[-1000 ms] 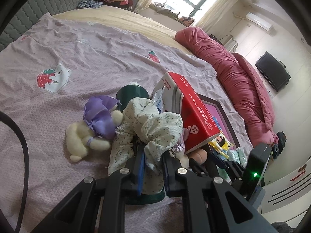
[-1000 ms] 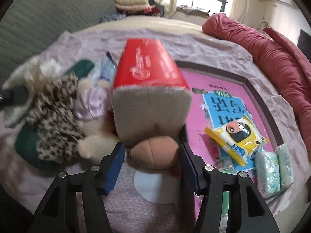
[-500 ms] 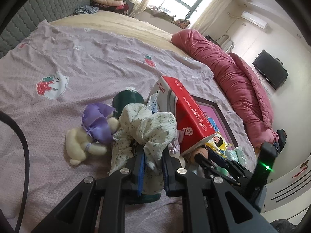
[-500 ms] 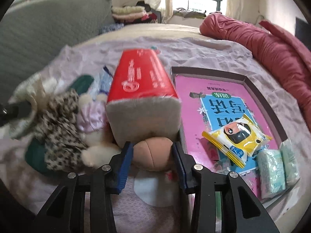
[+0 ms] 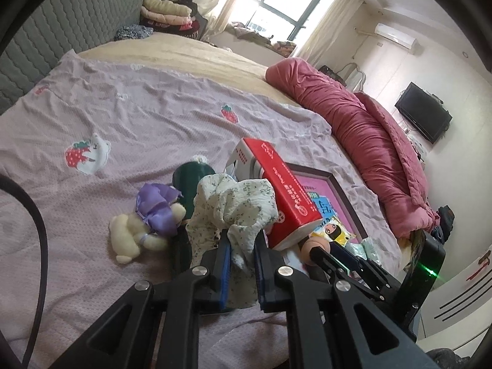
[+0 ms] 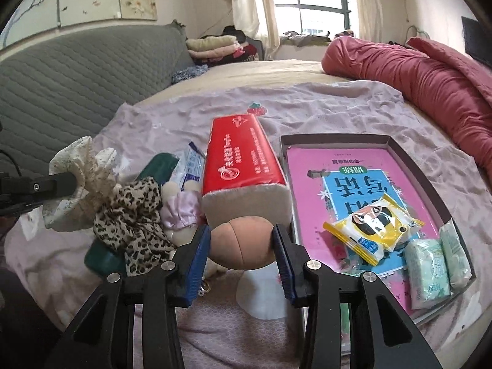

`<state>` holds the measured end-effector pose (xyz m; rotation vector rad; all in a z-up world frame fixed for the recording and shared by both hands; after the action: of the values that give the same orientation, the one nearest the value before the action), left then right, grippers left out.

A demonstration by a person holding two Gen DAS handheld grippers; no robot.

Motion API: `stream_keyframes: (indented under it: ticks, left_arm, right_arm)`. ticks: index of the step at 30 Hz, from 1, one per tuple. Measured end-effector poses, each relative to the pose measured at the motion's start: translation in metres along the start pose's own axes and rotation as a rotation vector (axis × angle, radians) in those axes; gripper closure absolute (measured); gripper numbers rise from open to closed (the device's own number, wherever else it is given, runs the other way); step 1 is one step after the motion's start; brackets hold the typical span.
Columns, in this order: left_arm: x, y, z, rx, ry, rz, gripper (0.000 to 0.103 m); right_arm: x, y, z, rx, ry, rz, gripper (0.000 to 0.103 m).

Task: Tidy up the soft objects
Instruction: 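Carry the scrunchie with the left gripper while the right carries the sponge toward the book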

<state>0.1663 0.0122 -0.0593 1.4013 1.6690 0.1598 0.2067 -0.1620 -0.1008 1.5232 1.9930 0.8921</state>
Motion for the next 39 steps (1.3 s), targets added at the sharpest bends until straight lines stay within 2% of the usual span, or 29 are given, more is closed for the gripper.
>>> stream_keyframes:
  ticks: [10,18,27,30,39]
  left_arm:
    - [-0.022,0.017,-0.020,-0.054,0.007,0.030,0.091]
    - [-0.060,0.021,-0.013,-0.038,-0.020,0.085,0.091]
    - [-0.111,0.014,0.019,0.018,-0.067,0.159,0.091]
    - [-0.129,0.009,0.035,0.046,-0.085,0.185,0.091]
    - [-0.181,-0.008,0.086,0.131,-0.125,0.293,0.091]
  right_arm:
    - [-0.021,0.007,-0.015,-0.036,0.008,0.078,0.060]
    - [-0.042,0.015,-0.026,-0.068,0.003,0.140,0.060]
    - [-0.087,0.017,-0.041,-0.096,-0.055,0.229,0.060]
    - [-0.108,0.015,-0.044,-0.098,-0.059,0.296,0.060]
    - [-0.150,0.009,-0.055,-0.107,-0.123,0.369,0.060]
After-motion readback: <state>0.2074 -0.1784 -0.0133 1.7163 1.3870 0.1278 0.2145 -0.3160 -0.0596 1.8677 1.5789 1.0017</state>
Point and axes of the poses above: each gripper's, at about its wrist camera, not at the fingertips, and z roughly the way its jaws point, x to its left, y to its top, the point moved 9 cm from there along z, roughly the way its jaws point, and after that the axes turned 10 degrees about -y, right-handed, at the moved point
